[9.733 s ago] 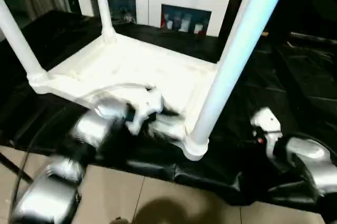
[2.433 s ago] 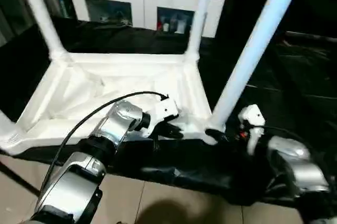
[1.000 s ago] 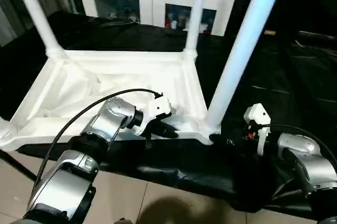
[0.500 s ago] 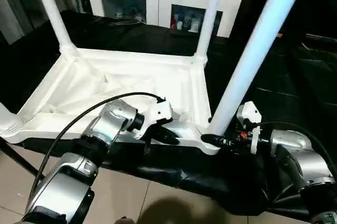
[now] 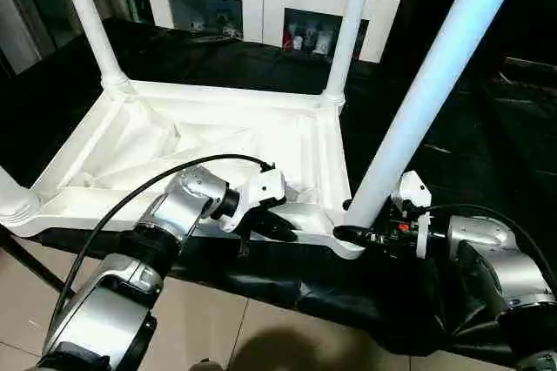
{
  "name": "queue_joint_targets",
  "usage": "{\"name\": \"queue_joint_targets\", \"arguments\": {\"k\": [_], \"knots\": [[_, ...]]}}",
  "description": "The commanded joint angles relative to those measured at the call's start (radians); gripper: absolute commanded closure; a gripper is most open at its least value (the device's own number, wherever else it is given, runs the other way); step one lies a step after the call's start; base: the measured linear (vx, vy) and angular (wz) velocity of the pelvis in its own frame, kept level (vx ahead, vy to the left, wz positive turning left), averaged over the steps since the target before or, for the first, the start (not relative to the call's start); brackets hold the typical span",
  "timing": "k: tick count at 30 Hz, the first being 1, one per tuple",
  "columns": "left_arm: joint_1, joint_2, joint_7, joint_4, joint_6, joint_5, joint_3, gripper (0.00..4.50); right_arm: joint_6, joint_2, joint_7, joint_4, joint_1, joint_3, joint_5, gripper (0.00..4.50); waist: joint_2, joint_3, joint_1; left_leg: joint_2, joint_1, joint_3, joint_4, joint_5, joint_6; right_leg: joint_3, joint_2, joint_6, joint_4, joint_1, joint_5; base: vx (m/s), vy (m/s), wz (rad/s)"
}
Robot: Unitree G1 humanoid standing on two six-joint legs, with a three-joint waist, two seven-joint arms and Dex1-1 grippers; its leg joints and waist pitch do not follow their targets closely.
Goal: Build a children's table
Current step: Rotate leg to tighten
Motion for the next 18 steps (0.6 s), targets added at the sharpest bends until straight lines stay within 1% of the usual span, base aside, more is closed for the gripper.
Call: {"name": "queue_joint_targets", "arguments": {"k": [1,2,3,4,5,6,7,8,9,10,11,12,13,14,15,16,17,18], "knots": [[-0.007,-0.047,0.111,0.045,0.033,-0.008,0.031,4.5,-0.008,0.042,-0.129,0.078,-0.011,-0.034,-0.029,1.99,-0.02,-0.054,-0.007,0.001,-0.001,0.012,-0.062,-0.183,0.068,0.032,-0.041,-0.206,-0.071,0.052,-0.195,0.0,0.0,0.0],[-0.007,-0.047,0.111,0.045,0.033,-0.008,0.031,4.5,-0.008,0.042,-0.129,0.078,-0.011,-0.034,-0.029,1.99,-0.02,-0.051,-0.01,0.0,-0.002,0.012,-0.064,-0.197,0.061,0.031,-0.04,-0.196,-0.075,0.05,-0.232,0.0,0.0,0.0],[-0.019,-0.06,0.173,0.07,0.041,0.002,0.043,4.5,-0.023,0.074,-0.211,0.115,-0.02,-0.059,-0.039,1.99,-0.019,-0.051,-0.011,0.0,0.0,0.011,-0.065,-0.212,0.053,0.03,-0.043,-0.185,-0.08,0.05,-0.27,0.0,0.0,0.0],[-0.03,-0.072,0.219,0.092,0.049,0.006,0.053,4.5,-0.03,0.103,-0.281,0.143,-0.026,-0.081,-0.042,1.99,-0.021,-0.053,-0.016,-0.001,0.0,0.009,-0.067,-0.223,0.033,0.031,-0.044,-0.164,-0.084,0.049,-0.32,0.0,0.0,0.0],[-0.04,-0.084,0.261,0.108,0.054,0.009,0.062,4.5,-0.034,0.122,-0.334,0.161,-0.03,-0.094,-0.046,1.99,-0.021,-0.053,-0.017,-0.001,-0.001,0.007,-0.068,-0.223,0.028,0.03,-0.044,-0.157,-0.084,0.051,-0.328,0.0,0.0,0.0],[-0.057,-0.105,0.341,0.138,0.061,0.013,0.079,4.5,-0.043,0.157,-0.432,0.195,-0.038,-0.119,-0.054,1.99,-0.018,-0.052,-0.023,-0.002,-0.001,0.008,-0.069,-0.228,0.021,0.031,-0.042,-0.151,-0.087,0.048,-0.328,0.0,0.0,0.0],[-0.083,-0.137,0.438,0.178,0.082,0.018,0.094,4.5,-0.053,0.207,-0.574,0.228,-0.045,-0.149,-0.065,1.99,-0.017,-0.053,-0.029,-0.004,0.005,0.009,-0.068,-0.245,0.012,0.032,-0.041,-0.151,-0.089,0.042,-0.339,0.0,0.0,0.0],[-0.083,-0.137,0.438,0.178,0.082,0.018,0.094,4.5,-0.053,0.207,-0.574,0.228,-0.045,-0.149,-0.065,2.0,-0.019,-0.053,-0.033,-0.006,0.003,0.008,-0.069,-0.244,0.008,0.032,-0.041,-0.15,-0.088,0.045,-0.341,0.0,0.0,0.0],[-0.084,-0.139,0.443,0.18,0.082,0.019,0.095,4.5,-0.053,0.209,-0.582,0.229,-0.045,-0.151,-0.065,2.0,-0.018,-0.054,-0.033,-0.006,0.002,0.005,-0.07,-0.243,0.008,0.03,-0.041,-0.148,-0.088,0.047,-0.341,0.0,0.0,0.0],[-0.094,-0.151,0.481,0.196,0.083,0.022,0.099,4.5,-0.053,0.23,-0.645,0.24,-0.049,-0.167,-0.068,2.0,-0.016,-0.053,-0.035,-0.007,0.003,0.009,-0.068,-0.239,0.019,0.032,-0.036,-0.148,-0.091,0.045,-0.321,0.0,0.0,0.0],[-0.119,-0.18,0.564,0.233,0.089,0.025,0.11,4.5,-0.059,0.274,-0.788,0.269,-0.065,-0.193,-0.083,2.0,-0.008,-0.053,-0.034,-0.006,0.004,0.007,-0.069,-0.243,0.02,0.032,-0.038,-0.151,-0.09,0.045,-0.32,0.0,0.0,0.0],[-0.127,-0.191,0.591,0.247,0.088,0.026,0.114,4.5,-0.062,0.29,-0.836,0.28,-0.072,-0.202,-0.088,2.0,-0.001,-0.054,-0.04,-0.008,0.004,0.008,-0.069,-0.247,0.012,0.034,-0.036,-0.148,-0.093,0.042,-0.316,0.0,0.0,0.0],[-0.14,-0.205,0.625,0.266,0.088,0.029,0.117,4.5,-0.066,0.315,-0.901,0.293,-0.084,-0.216,-0.091,2.0,-0.008,-0.057,-0.039,-0.01,0.003,0.005,-0.07,-0.243,0.01,0.031,-0.036,-0.145,-0.091,0.049,-0.317,0.0,0.0,0.0],[-0.144,-0.21,0.637,0.273,0.086,0.03,0.118,4.5,-0.069,0.323,-0.921,0.298,-0.09,-0.218,-0.095,2.0,-0.007,-0.057,-0.038,-0.01,0.004,0.007,-0.068,-0.24,0.013,0.032,-0.035,-0.145,-0.091,0.047,-0.308,0.0,0.0,0.0],[-0.152,-0.22,0.657,0.287,0.084,0.033,0.12,4.5,-0.074,0.339,-0.956,0.308,-0.102,-0.221,-0.102,2.0,0.0,-0.058,-0.038,-0.01,0.006,0.008,-0.068,-0.237,0.013,0.034,-0.035,-0.147,-0.091,0.043,-0.299,0.0,0.0,0.0],[-0.168,-0.234,0.678,0.313,0.069,0.043,0.116,4.5,-0.091,0.362,-0.989,0.324,-0.129,-0.212,-0.124,2.0,0.0,-0.06,-0.042,-0.01,0.002,0.006,-0.068,-0.225,0.016,0.034,-0.032,-0.159,-0.085,0.05,-0.242,0.0,0.0,0.0],[-0.174,-0.238,0.681,0.324,0.062,0.045,0.114,4.5,-0.099,0.37,-0.988,0.33,-0.14,-0.21,-0.123,2.0,0.0,-0.059,-0.043,-0.011,0.001,0.007,-0.068,-0.225,0.017,0.033,-0.031,-0.159,-0.085,0.049,-0.235,0.0,0.0,0.0],[-0.179,-0.241,0.67,0.332,0.051,0.049,0.108,4.5,-0.114,0.379,-0.944,0.323,-0.151,-0.203,-0.107,2.0,0.003,-0.061,-0.043,-0.011,0.001,0.006,-0.068,-0.228,0.021,0.032,-0.033,-0.161,-0.085,0.051,-0.226,0.0,0.0,0.0]]}}
